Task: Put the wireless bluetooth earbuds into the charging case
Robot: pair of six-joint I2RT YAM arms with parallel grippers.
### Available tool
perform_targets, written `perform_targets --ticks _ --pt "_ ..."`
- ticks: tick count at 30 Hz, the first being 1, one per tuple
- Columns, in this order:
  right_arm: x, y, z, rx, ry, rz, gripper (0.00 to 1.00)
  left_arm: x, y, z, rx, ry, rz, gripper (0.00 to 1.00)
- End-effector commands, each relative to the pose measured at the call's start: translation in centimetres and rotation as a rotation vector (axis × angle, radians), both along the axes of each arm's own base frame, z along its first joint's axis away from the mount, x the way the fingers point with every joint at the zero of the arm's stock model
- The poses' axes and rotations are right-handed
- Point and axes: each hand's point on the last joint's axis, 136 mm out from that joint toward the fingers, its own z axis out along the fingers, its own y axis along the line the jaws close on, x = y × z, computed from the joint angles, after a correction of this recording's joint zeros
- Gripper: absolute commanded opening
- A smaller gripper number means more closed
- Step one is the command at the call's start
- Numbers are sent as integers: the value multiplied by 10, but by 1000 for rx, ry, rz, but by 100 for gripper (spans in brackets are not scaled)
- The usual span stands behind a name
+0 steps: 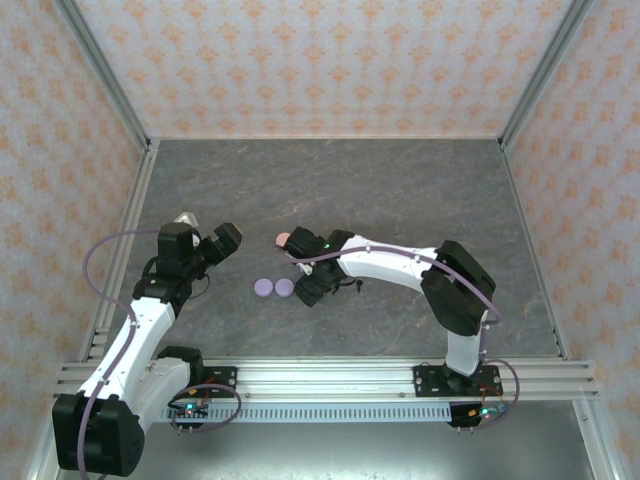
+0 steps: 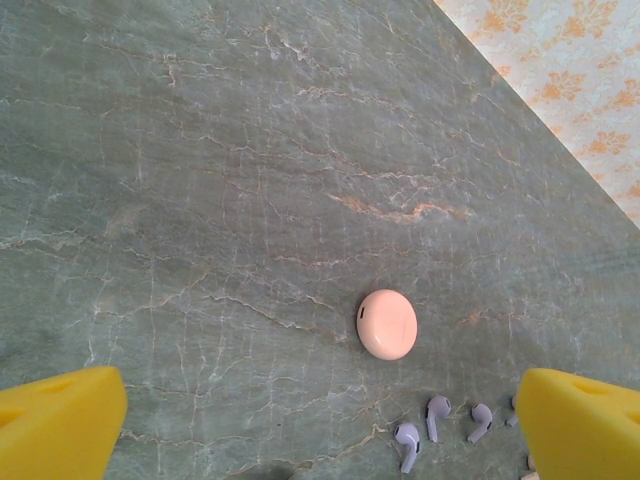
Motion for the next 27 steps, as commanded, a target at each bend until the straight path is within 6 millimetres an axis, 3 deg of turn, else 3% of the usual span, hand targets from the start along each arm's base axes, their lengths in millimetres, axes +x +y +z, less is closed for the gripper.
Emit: perform_targets --ticks 1,12,23,27 --pt "-2 2 -3 -28 26 24 77 -2 -1 0 10 15 -7 100" --pt "-2 13 -21 -19 60 18 72 0 -1 0 13 23 -5 100" --pt "0 9 -37 -48 55 8 64 2 -1 2 16 24 -8 100" --pt "2 6 -40 -58 41 6 54 2 -2 2 12 24 -14 100"
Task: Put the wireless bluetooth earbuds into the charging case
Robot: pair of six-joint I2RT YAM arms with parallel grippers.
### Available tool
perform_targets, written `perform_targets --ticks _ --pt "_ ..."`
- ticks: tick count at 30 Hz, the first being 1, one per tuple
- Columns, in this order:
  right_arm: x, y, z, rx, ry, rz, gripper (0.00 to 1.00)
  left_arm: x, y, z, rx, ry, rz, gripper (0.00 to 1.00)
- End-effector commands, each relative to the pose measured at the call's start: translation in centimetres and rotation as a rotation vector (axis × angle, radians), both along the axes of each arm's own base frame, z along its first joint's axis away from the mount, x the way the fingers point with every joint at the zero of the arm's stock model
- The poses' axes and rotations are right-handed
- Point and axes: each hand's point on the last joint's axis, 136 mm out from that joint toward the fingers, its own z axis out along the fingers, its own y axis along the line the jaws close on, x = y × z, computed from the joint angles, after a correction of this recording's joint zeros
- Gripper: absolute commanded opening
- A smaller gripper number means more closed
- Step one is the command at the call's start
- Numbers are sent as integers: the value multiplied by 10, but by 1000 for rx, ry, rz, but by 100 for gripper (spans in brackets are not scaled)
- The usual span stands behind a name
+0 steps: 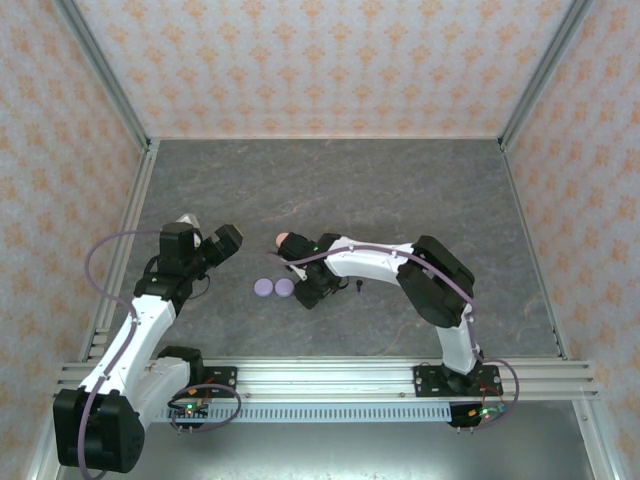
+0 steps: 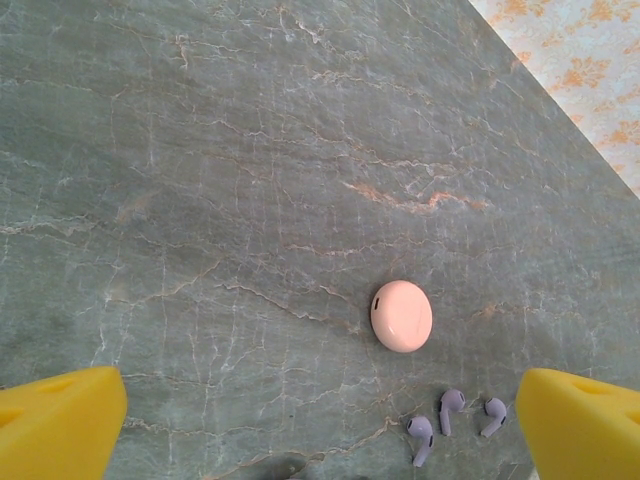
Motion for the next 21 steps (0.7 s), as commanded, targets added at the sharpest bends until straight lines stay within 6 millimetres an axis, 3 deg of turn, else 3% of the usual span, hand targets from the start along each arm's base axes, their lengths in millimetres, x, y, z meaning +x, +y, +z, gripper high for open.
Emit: perform_targets --ticks 1,5,10,16,21 --pt "5 -2 -5 -23 -36 3 52 4 -3 11 8 -13 -14 100" --pt "10 -3 3 1 -84 13 48 6 -9 18 -9 -30 -42 100" --pt "19 0 36 84 -196 67 44 10 -27 38 -59 -89 -128 100" --pt "27 -1 103 247 -427 195 44 3 -61 73 -131 -165 -324 100" --pt "28 -1 170 410 -689 307 42 -10 -92 106 -214 -237 -506 100"
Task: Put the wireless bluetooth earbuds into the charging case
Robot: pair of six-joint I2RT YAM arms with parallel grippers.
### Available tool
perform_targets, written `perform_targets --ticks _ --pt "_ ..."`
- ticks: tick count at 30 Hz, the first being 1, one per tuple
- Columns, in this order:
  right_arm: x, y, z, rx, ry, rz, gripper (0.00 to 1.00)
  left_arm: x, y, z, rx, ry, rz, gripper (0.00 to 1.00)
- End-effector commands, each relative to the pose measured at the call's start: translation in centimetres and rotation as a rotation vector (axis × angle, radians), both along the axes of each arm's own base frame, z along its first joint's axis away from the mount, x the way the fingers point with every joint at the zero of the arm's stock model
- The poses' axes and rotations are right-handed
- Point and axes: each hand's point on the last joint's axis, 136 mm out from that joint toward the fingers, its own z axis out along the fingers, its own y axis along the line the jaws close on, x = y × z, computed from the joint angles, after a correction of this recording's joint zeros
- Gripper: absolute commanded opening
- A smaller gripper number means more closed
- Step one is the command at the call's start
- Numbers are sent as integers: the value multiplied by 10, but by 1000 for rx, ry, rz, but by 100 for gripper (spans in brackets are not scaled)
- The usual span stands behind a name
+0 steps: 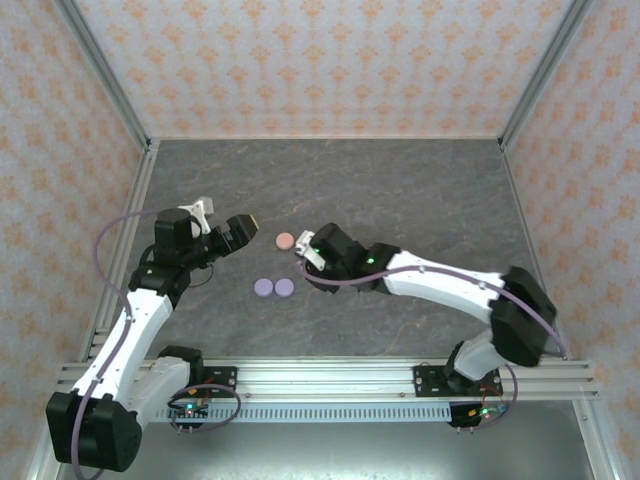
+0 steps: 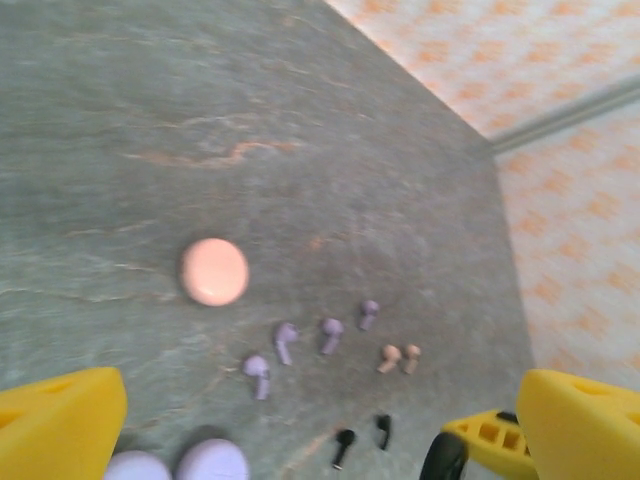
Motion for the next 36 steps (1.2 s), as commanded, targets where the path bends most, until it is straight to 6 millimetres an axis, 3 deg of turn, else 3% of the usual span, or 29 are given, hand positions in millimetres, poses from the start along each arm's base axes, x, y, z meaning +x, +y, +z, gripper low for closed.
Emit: perform_targets --ticks 1,5,12,26,36 --pt "11 7 52 102 -244 93 42 -14 -33 43 -74 -117 -202 99" --pt "5 7 86 174 -394 177 41 -29 -53 58 -100 -163 -330 99" --pt "1 9 110 180 -468 244 42 -50 -86 71 -137 -204 -489 92" --pt "-2 17 111 199 -459 278 42 -51 -130 62 -110 -197 -608 63" --pt "-2 16 113 206 -461 265 42 -52 -145 48 -77 -156 -647 46"
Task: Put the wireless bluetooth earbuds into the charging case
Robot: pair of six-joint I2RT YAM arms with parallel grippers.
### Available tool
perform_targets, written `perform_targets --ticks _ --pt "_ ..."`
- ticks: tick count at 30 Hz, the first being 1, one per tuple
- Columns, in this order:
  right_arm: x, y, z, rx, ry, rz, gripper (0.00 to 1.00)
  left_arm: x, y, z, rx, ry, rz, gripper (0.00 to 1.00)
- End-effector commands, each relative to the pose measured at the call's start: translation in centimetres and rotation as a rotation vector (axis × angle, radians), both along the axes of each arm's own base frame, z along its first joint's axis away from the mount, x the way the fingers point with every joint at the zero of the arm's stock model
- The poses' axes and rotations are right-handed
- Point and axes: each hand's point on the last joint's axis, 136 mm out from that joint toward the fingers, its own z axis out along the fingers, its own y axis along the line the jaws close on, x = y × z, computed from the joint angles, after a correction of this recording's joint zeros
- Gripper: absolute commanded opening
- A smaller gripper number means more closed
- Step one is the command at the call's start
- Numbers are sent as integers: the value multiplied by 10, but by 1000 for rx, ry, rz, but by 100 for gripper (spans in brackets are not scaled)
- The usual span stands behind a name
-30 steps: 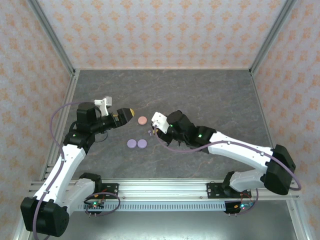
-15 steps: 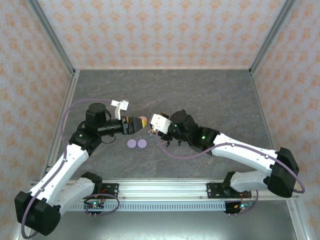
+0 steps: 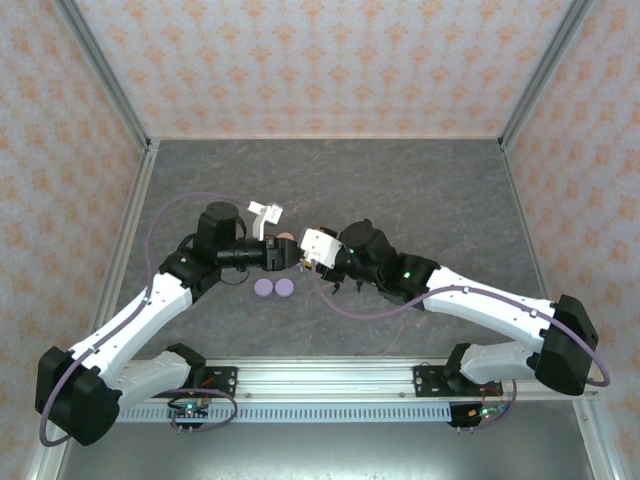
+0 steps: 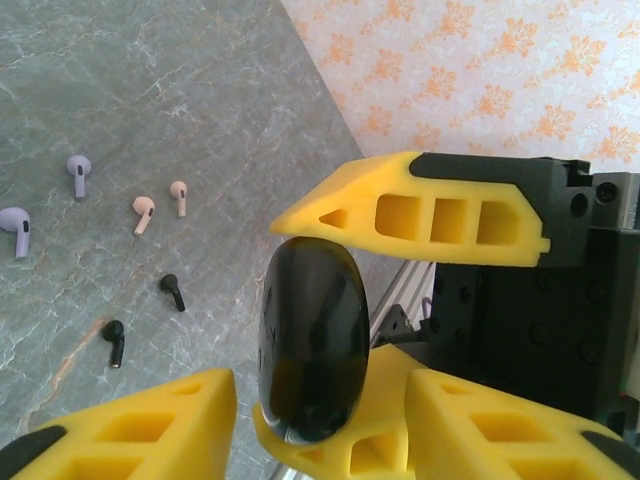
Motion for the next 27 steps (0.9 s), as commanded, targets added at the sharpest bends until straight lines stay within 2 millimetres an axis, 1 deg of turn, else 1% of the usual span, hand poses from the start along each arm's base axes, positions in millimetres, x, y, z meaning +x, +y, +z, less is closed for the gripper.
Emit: perform_targets --ticks 1,6,12,18,20,23,26,27 --pt "2 6 25 63 -37 6 42 5 -3 15 0 -70 -3 45" --pt "0 6 24 73 -31 12 42 7 -5 11 9 -66 -2 39" --pt "-1 6 23 79 -21 16 42 9 -10 7 12 -57 -12 35" --pt "2 4 22 77 -18 -6 43 7 -12 5 23 -69 -23 25" --pt "2 3 21 71 -2 -12 46 9 -11 5 29 -83 -14 23" --pt "-1 -3 17 63 52 -22 54 11 -10 8 22 -113 -3 23" --pt "-4 -13 12 76 122 -34 65 14 -9 11 13 -153 18 23" --pt "-5 -16 4 74 158 -37 69 16 -8 11 13 -170 31 21"
